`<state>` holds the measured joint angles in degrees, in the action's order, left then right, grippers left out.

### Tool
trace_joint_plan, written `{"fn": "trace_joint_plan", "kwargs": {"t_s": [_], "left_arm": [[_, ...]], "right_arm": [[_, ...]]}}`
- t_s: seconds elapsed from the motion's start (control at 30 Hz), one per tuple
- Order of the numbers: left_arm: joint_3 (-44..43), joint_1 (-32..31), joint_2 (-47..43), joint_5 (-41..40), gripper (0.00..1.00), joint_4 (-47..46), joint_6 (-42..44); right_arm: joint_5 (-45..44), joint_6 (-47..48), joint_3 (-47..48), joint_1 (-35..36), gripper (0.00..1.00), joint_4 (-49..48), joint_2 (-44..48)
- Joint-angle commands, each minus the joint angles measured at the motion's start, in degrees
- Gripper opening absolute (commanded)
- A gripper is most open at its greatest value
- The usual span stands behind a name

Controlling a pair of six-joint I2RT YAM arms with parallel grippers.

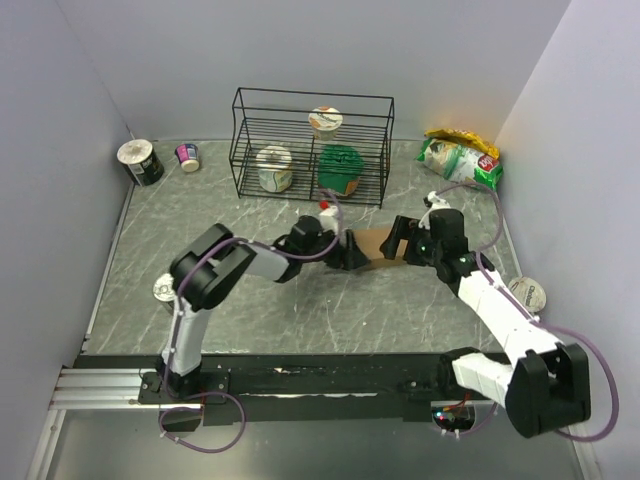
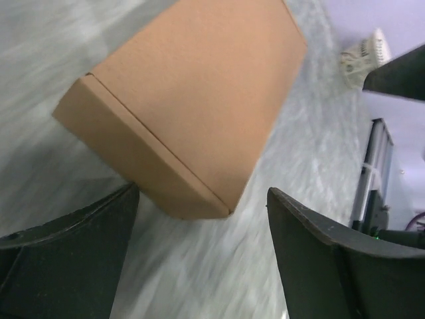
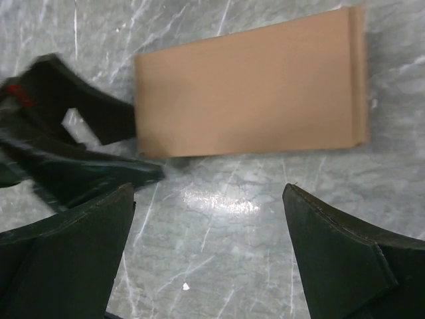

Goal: Fold the paper box

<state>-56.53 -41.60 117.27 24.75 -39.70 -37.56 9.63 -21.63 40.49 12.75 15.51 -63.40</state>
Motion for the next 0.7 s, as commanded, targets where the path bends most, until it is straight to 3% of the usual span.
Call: {"fn": "trace_joint_plan", "kwargs": {"t_s": [0.0,0.13,0.27,0.47,0.57,0.67], "left_arm": [[-11.3,-3.5,6.9,3.7,0.82,-3.2,-3.4],[-16.4,-5.8,9.6,2.7,0.83,-4.3,-4.7],[-11.9,-4.4,5.0,-1.6,0.86,-5.8,-3.9],[7.5,5.6,-12.6,-9.4,0.96,-7.4,-4.3],[11.1,11.4,-24.9,-15.7,0.99,2.2,-0.8],[14.5,18.4,-37.5,-20.0,0.96,13.7,1.9]], "right_arm": [[-2.2,-0.3,-1.0,-0.8,1.00,-0.7,4.4],[-3.2,0.8,-1.1,-1.2,1.00,1.1,6.0],[-2.9,1.6,-0.8,-1.3,1.00,1.3,7.8],[-0.8,2.8,0.3,-2.0,1.00,0.1,10.0],[-1.5,3.7,1.3,-2.8,1.00,0.0,12.4],[-2.3,4.7,2.7,-3.6,1.00,1.1,14.9]]}}
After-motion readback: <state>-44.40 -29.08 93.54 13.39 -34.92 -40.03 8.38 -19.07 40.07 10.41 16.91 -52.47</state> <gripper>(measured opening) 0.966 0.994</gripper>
